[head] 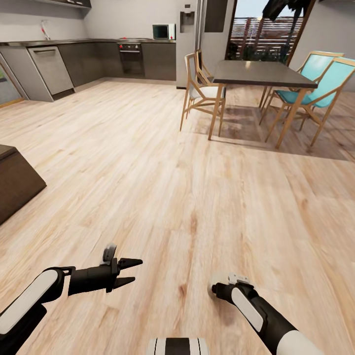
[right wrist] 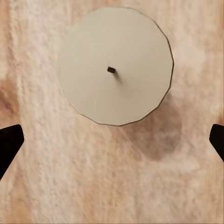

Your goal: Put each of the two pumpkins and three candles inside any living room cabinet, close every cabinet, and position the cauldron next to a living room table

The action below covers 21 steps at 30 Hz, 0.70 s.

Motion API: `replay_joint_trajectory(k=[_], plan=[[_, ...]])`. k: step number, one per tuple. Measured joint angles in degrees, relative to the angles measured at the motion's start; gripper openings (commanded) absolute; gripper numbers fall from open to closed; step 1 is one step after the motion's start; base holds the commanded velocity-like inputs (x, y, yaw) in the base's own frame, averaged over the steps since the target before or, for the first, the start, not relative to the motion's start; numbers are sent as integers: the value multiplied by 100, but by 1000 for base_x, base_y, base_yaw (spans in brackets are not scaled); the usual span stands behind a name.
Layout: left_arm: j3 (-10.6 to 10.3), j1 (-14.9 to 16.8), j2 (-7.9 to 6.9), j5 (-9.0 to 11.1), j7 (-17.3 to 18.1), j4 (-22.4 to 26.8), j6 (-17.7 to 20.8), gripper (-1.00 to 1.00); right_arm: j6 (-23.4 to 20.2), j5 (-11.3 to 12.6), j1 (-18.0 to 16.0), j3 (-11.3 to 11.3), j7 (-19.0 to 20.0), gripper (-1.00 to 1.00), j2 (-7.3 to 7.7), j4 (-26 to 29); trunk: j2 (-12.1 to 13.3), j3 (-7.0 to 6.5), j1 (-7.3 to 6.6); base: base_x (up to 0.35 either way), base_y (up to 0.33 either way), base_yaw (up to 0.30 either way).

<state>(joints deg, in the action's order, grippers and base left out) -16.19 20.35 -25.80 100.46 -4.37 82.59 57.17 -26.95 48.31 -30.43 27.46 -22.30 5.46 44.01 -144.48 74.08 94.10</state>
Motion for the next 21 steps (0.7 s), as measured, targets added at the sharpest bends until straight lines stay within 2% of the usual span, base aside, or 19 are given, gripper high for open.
replay_joint_trajectory(k=[10, 14, 21], plan=[[0, 0, 0, -5, 0, 0, 0, 100, 0, 0, 3, 0, 0, 100, 0, 0, 0, 0, -2, 176, 33, 0], [0, 0, 0, -5, 0, 2, 0, 100, 0, -7, 0, 0, 0, 100, 0, 1, 0, 0, 0, 69, 1, 0], [0, 0, 1, -10, 0, -1, 0, 100, -1, -7, -1, -1, -1, 100, 0, 1, 0, 0, 0, 59, -114, 0]])
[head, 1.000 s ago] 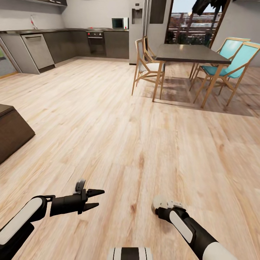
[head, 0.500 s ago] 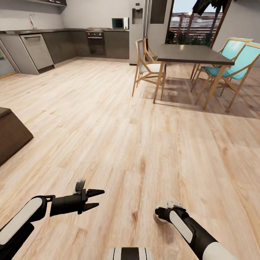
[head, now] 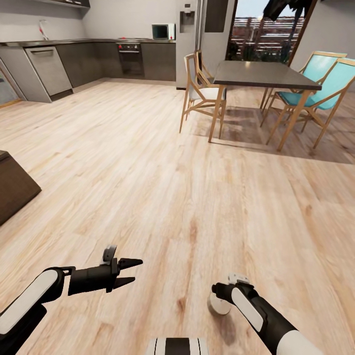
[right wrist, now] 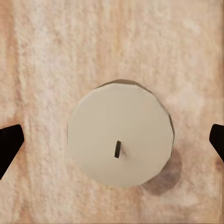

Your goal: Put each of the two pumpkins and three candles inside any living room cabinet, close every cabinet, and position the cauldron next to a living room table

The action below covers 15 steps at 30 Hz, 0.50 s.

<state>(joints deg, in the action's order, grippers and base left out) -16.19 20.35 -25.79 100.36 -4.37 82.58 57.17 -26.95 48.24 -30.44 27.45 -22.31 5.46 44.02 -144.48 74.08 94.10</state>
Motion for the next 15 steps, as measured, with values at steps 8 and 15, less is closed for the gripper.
replay_joint_trajectory(k=[8, 15], plan=[[0, 0, -1, 22, 6, 2, 0, 100, 1, 3, 1, 1, 1, 100, 0, -1, 0, 0, 0, 4, -9, 0], [0, 0, -1, 36, 8, 6, 0, 100, 1, 1, 2, 0, 1, 100, 0, -1, -4, 66, 9, 0, 0, 0]])
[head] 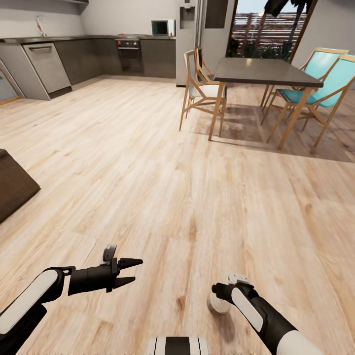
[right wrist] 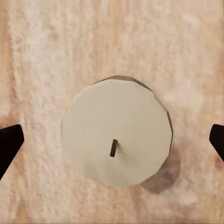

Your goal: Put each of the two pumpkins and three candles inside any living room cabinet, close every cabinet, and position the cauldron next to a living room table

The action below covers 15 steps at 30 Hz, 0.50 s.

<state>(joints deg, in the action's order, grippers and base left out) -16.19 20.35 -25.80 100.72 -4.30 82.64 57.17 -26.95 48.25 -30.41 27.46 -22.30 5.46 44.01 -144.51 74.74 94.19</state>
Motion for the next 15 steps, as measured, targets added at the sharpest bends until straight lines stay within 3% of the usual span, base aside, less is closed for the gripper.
replay_joint_trajectory(k=[15], plan=[[0, 0, 0, 3, 0, -5, 0, 100, 45, -20, -2, 9, 0, 100, 0, 28, -20, 333, 39, 0, 0, 0]])
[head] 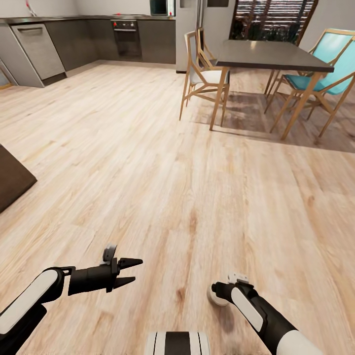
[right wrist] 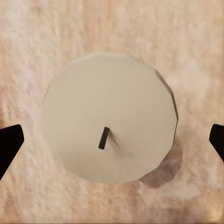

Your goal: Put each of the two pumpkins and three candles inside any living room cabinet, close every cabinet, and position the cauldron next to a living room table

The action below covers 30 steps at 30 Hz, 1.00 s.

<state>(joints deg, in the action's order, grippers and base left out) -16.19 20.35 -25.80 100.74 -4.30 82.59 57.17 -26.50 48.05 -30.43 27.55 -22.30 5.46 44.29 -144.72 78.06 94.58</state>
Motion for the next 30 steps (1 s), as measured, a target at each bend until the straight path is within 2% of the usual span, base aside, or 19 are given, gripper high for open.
replay_joint_trajectory(k=[7, 14, 30], plan=[[0, 0, 0, 0, 0, 0, 0, 100, 16, -14, 5, 0, 0, 100, 0, 10, -9, 155, 18, 0, 0, 0], [0, 0, -1, 3, 0, 0, 0, 100, 17, -33, 4, 0, 0, 100, 0, 16, -10, 156, 18, 3, 0, 0], [0, 0, 0, 3, 0, 5, 0, 100, 17, -34, 7, 2, 0, 100, 0, 16, -10, 156, 17, 93, 1, 0]])
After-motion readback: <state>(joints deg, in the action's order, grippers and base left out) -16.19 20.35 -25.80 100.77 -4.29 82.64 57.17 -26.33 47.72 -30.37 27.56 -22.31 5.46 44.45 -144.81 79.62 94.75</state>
